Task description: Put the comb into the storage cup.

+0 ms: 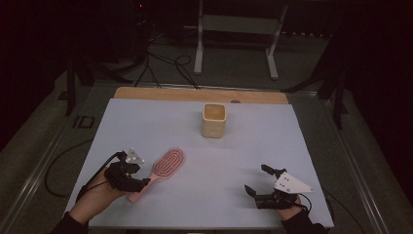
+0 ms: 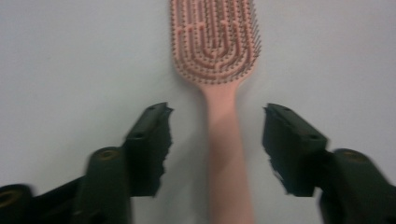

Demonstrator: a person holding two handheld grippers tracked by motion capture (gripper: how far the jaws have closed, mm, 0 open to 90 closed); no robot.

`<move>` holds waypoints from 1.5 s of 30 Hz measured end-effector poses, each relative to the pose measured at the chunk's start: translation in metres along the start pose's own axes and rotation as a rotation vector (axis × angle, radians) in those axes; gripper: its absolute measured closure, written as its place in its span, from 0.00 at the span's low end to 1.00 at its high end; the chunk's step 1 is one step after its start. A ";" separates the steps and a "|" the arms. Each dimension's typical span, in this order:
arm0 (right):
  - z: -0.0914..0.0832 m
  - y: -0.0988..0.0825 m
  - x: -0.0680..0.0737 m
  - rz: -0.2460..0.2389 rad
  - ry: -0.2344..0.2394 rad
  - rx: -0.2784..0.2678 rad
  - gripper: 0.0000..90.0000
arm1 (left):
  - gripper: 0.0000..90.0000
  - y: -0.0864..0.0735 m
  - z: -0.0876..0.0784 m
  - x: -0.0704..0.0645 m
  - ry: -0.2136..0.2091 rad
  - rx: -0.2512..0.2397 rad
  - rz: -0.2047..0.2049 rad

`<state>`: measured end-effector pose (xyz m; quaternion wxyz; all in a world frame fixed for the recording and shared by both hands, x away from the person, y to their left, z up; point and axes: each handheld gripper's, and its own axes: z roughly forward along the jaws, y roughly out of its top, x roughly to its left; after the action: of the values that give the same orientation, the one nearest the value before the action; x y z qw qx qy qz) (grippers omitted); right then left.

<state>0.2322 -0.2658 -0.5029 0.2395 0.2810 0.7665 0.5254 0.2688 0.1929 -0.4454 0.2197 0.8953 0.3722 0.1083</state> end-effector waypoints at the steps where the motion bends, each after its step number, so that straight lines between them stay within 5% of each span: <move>1: 0.000 0.000 0.000 0.000 0.001 0.000 0.10 | 0.37 0.002 0.001 -0.001 0.004 0.010 0.006; 13: 0.000 0.001 0.001 -0.004 0.002 -0.004 0.10 | 0.00 0.014 0.014 -0.003 -0.056 0.081 -0.012; 22: 0.000 0.001 0.001 -0.004 0.003 -0.004 0.10 | 0.00 0.018 0.027 0.001 -0.053 0.143 -0.092; 39: 0.001 0.000 0.001 -0.004 0.005 -0.001 0.10 | 0.01 0.018 0.047 0.007 -0.064 0.190 -0.166; 45: 0.001 0.000 0.001 -0.004 0.007 -0.001 0.10 | 0.17 0.018 0.052 0.005 -0.061 0.184 -0.158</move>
<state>0.2324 -0.2640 -0.5031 0.2380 0.2776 0.7676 0.5263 0.3019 0.1692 -0.4826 0.1557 0.8825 0.4429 0.0290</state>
